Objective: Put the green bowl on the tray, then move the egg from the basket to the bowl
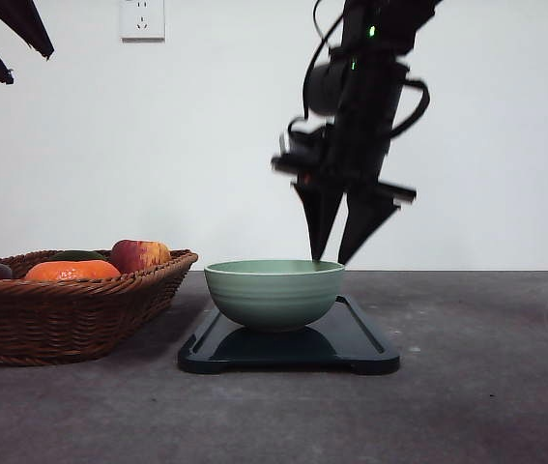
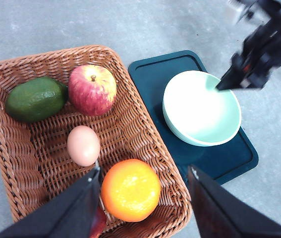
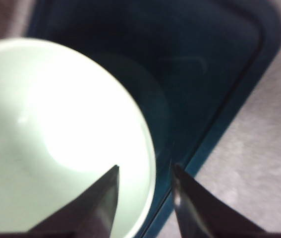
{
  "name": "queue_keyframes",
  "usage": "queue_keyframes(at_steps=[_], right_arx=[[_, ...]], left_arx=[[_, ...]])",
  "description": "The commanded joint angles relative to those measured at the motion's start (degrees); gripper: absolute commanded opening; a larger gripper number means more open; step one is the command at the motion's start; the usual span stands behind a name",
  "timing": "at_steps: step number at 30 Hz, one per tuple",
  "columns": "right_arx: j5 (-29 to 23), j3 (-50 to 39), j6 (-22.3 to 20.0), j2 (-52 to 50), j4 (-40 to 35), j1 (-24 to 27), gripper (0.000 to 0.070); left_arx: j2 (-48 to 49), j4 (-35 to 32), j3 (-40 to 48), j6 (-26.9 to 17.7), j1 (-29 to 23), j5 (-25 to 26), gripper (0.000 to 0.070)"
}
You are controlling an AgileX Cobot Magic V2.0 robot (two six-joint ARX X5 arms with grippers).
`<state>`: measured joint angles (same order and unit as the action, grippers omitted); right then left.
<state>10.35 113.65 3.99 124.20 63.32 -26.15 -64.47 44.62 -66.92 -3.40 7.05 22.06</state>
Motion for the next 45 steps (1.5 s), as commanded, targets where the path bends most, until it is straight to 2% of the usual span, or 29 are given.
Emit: queue_keyframes(at_steps=[1, 6, 12, 22, 28, 36, 39, 45], right_arx=[[-0.24, 2.22, 0.69, -1.72, 0.24, -0.31, 0.0216], [-3.55, 1.18, 0.66, -6.7, -0.64, -0.85, 0.0215], [-3.78, -7.77, 0.66, -14.07, -11.1, -2.01, 0.0215], [-2.83, -32.58, 0.11, -30.08, -30.73, -2.62, 0.0215], [-2.86, -47.37, -1.55, -41.17, -36.42, -2.54, 0.0215], [-2.86, -64.8, -1.84, -56.39, -44.45, -2.54, 0.0215], [-2.86, -69.05, -1.84, -60.8, -44.28, -2.54, 0.0215], [-2.86, -72.17, -1.84, -64.68, -43.44, -2.54, 0.0215]], left_arx=[[-0.37, -0.39, -1.28, 0.02, 0.15, 0.31, 0.0351], [-0.38, -0.45, -1.28, 0.02, 0.15, 0.31, 0.0352], [-0.37, -0.38, -1.28, 0.02, 0.15, 0.31, 0.0352], [-0.37, -0.36, -1.28, 0.05, 0.15, 0.31, 0.0351], [-0.39, 0.81, -1.28, 0.21, 0.26, 0.28, 0.035], [-0.39, 0.48, -1.28, 3.62, 1.86, 0.11, 0.035], [-0.52, 0.1, -1.28, 5.67, 3.33, -1.61, 0.0348], [-4.16, -0.61, -2.48, 6.54, 6.95, -10.54, 0.0346]])
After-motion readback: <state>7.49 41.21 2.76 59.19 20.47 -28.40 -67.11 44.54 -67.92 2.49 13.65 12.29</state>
